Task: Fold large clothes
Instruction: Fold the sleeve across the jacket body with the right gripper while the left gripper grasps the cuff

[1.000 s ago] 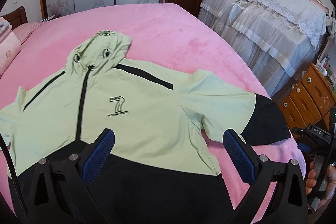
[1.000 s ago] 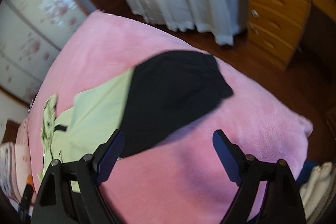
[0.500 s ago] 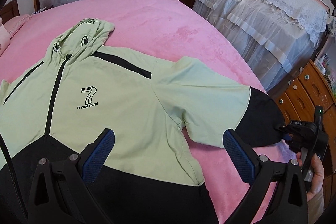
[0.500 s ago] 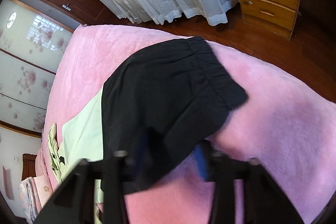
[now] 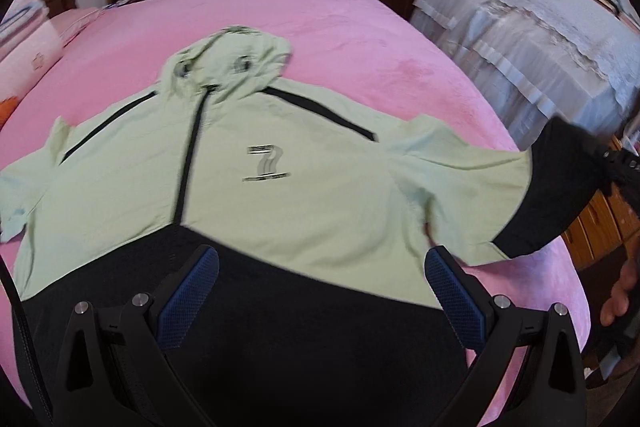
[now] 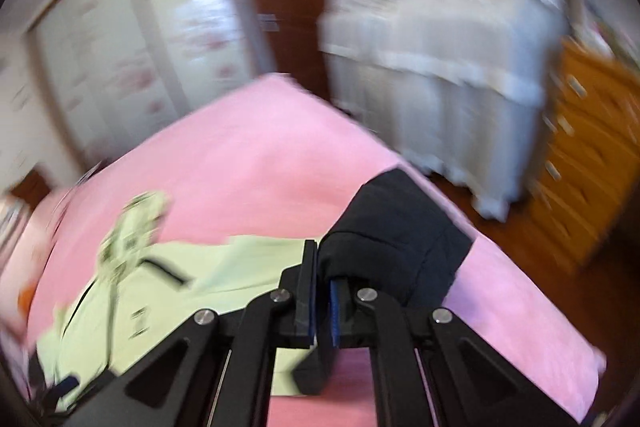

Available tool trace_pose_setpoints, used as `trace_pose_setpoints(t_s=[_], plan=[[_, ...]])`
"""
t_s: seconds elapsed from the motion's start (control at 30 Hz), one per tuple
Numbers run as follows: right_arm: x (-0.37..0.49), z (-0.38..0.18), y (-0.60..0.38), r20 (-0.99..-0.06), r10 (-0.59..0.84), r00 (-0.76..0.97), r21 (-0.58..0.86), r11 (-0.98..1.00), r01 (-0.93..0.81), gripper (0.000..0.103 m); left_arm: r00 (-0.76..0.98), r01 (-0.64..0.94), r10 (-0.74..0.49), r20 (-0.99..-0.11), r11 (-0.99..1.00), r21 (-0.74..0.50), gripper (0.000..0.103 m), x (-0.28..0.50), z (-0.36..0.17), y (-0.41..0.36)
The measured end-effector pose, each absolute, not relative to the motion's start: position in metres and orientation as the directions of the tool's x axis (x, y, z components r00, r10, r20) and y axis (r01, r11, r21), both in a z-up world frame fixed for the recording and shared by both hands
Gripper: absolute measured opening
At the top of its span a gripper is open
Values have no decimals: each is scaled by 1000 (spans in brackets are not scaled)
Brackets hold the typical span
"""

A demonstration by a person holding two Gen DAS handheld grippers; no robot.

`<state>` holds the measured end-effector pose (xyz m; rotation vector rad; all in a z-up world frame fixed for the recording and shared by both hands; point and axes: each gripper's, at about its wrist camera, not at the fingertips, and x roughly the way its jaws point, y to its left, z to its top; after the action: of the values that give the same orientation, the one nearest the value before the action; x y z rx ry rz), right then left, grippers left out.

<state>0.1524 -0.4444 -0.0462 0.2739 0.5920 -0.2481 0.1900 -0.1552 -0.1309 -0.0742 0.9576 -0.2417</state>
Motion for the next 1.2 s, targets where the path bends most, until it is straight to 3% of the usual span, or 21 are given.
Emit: trace_pose_setpoints(t_s=[0.2,0.4,0.47,0.53,0.7,0.87,1.03,1.2], plan=[[188,-68,-307,-610,38,792,56,998,-6,5,555,40,-189,-810,979,-201,102,196,-141,-85],[222,-160,-218,-779,59,624,-52,986,-158,7,544,-8,-181,-819,975,-221,102,206,-163,-47],[225,-188,-205,-828,36,560,-86,978,-191,12,523,-5,-200,-828,971,-238,102,209,-171,-41],[213,-198,-207,-846,50,531,-70,976,-205,23,509,13,-231,-829,965,-261,102,212,-177,-40],[174,-172,-234,-800,162,578,52,978,-202,51,481,69,-341,-808,933,-353,102,221,-186,-50],[142,-151,-264,-774,117,623,66,992,-105,51,468,154,-380,-798,924,-350,102,230,-185,-84],[119,-159,-313,-782,46,622,145,983,110,51,445,344,-352,-823,916,-206,102,227,-184,-153],[100,-180,-352,-801,71,594,256,938,234,51,507,461,-250,-825,887,15,102,214,-191,-214]])
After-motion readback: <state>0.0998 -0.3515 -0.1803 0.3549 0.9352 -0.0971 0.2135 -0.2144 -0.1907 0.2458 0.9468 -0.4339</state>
